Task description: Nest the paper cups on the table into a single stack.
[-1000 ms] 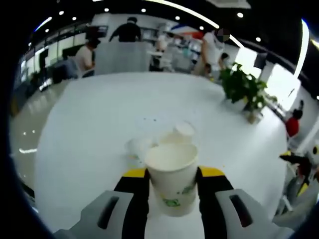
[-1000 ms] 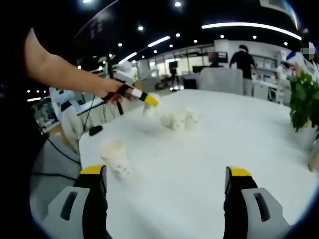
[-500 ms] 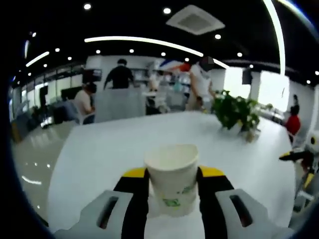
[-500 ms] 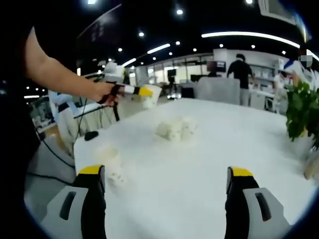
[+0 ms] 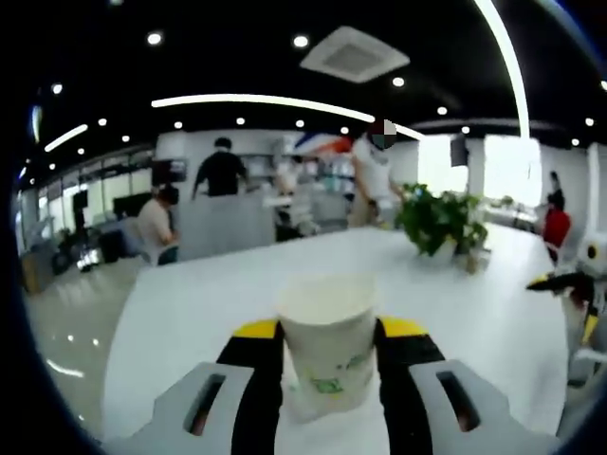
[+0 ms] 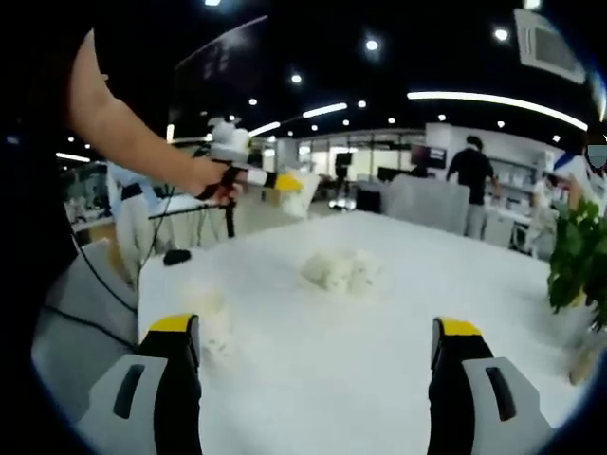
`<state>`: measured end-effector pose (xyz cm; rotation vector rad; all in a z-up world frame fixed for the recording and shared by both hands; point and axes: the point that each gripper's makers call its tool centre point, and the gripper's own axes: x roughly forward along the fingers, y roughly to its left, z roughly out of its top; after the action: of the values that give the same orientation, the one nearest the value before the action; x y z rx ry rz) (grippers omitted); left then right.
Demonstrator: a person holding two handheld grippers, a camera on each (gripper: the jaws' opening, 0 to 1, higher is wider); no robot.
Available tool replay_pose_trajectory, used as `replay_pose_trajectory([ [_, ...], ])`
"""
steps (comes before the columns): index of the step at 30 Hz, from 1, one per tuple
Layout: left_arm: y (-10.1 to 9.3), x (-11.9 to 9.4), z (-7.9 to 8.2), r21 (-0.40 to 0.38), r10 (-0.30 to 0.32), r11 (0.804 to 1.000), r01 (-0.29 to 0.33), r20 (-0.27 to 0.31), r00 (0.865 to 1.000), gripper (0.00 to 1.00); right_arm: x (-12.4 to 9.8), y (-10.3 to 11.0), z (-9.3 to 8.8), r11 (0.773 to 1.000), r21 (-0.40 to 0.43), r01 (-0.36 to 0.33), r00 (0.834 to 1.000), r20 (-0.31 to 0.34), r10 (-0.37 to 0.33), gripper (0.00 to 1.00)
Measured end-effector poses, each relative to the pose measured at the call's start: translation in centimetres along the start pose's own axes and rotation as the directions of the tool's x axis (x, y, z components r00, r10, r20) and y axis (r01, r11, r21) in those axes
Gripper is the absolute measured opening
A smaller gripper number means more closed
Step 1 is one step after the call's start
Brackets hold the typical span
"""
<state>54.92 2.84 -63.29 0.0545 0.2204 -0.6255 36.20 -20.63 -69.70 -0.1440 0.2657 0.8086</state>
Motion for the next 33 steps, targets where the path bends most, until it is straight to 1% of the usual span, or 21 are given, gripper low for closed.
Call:
replay_pose_trajectory([
  [3, -0.2, -0.1, 0.0, 0.01, -0.006, 1.0, 0.006, 0.0, 1.0, 0.36, 0.0, 0.1, -0.1, 1.0, -0.008, -0.003, 1.0, 0.001, 0.004, 1.0],
  [8, -0.2, -0.3, 0.0, 0.004, -0.008, 1.0, 0.008, 0.004, 1.0, 0.36, -0.2, 0.2, -0.2, 1.0, 0.002, -0.005, 1.0, 0.004, 0.005, 1.0],
  [10, -0.3, -0.4, 0.0, -0.007, -0.009, 1.0, 0.009, 0.004, 1.0, 0.36, -0.2, 0.3, -0.1, 1.0, 0.006, -0.007, 1.0, 0.014, 0.007, 1.0],
  [12, -0.6, -0.6, 0.3, -0.029, -0.017, 0.999, 0.018, 0.016, 1.0, 0.36, -0.3, 0.1, -0.1, 1.0, 0.004, 0.001, 1.0, 0.015, -0.001, 1.0],
  [15, -0.9, -0.8, 0.5, 0.001, -0.017, 1.0, 0.017, 0.016, 1.0, 0.36, -0.4, -0.1, -0.1, 1.0, 0.016, 0.008, 1.0, 0.024, -0.008, 1.0],
  [22, -1.6, -1.0, 1.1, 0.007, -0.025, 1.0, 0.025, 0.026, 0.999, 0.36, -0.4, 0.1, -0.4, 0.999, 0.037, 0.011, 0.999, 0.046, -0.013, 1.0],
  [29, -2.8, -1.3, 1.7, 0.011, -0.05, 0.999, 0.05, 0.041, 0.998, 0.36, -0.6, 0.0, -0.8, 0.999, 0.034, 0.027, 0.999, 0.044, -0.028, 0.99],
  [32, -3.4, -1.4, 1.9, 0.013, -0.058, 0.998, 0.058, 0.046, 0.997, 0.37, -0.8, 0.2, -0.4, 0.998, 0.063, 0.025, 0.997, 0.07, -0.029, 1.0],
  [33, -3.6, -1.5, 2.0, 0.013, -0.061, 0.998, 0.06, 0.046, 0.997, 0.37, -0.8, 0.2, -0.5, 0.998, 0.06, 0.032, 0.997, 0.071, -0.036, 1.0],
])
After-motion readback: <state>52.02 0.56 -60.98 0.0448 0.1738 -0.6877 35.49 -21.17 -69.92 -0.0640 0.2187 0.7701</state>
